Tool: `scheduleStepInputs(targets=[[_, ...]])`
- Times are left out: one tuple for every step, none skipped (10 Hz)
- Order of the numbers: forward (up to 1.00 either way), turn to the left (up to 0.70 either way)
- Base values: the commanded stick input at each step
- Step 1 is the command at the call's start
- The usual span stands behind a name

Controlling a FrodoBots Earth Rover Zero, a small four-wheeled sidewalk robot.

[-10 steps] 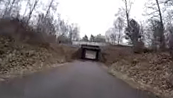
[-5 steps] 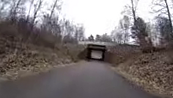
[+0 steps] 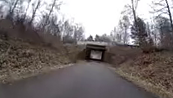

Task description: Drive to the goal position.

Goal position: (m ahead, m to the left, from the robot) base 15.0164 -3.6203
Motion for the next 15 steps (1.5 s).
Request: scheduleStepInputs(targets=[[1.0,0.01],[1.0,0.01],[1.0,0.01],[1.0,0.01],[1.0,0.01],[1.0,0.01],[1.0,0.01],[1.0,0.01],[1.0,0.01],[1.0,0.01],[1.0,0.01],[1.0,0.01],[1.0,0.01],[1.0,0.01],[1.0,0.01]])
